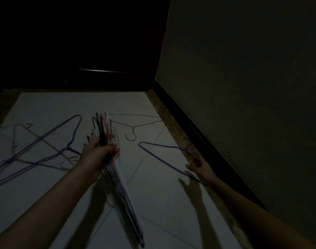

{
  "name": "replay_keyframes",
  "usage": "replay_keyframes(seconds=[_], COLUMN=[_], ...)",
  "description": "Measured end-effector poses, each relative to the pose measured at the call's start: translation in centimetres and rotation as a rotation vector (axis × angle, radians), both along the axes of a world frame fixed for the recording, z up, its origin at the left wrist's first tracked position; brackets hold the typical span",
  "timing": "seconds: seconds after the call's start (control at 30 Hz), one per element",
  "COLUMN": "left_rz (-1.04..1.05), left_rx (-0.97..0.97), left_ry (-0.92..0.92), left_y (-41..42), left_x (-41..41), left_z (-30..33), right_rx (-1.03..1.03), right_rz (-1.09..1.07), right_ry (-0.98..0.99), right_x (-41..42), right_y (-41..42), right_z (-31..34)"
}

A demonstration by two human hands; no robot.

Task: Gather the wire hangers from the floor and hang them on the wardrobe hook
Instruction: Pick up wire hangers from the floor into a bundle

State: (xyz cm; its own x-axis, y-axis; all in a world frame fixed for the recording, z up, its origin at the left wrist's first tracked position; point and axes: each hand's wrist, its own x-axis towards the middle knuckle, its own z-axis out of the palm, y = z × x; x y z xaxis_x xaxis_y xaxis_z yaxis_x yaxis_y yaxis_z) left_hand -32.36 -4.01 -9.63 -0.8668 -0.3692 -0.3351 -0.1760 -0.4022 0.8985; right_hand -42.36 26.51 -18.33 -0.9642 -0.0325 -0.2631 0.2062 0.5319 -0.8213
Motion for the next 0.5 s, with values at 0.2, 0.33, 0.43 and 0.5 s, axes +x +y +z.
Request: replay_keyframes(seconds=[0.2,0.33,0.43,0.5], left_rz=[-0.121,-0.141,-0.169,-0.179], left_rx=[-0.112,-0.136,-0.127,-0.115], left_ry=[-0.033,-0.052,-0.048,-0.047], left_y=[4.7,6.5,7.5,8.1], left_x=[-2.5,-4.4,-5.5,-6.1], left_z=[-1.2,-1.8,-1.9,-2.3], right_rx=[-0.066,-0.115,-0.219,-0.150], right_rz=[-0.059,-0.106,-0.129,-0.149], right_ry=[0.044,0.024,-0.060,-0.039], right_x=[-2.8,-4.7,-5.9,-6.8], right_y=[3.0,3.8,4.7,5.1], right_z=[-2.4,-3.9,-5.7,-6.6])
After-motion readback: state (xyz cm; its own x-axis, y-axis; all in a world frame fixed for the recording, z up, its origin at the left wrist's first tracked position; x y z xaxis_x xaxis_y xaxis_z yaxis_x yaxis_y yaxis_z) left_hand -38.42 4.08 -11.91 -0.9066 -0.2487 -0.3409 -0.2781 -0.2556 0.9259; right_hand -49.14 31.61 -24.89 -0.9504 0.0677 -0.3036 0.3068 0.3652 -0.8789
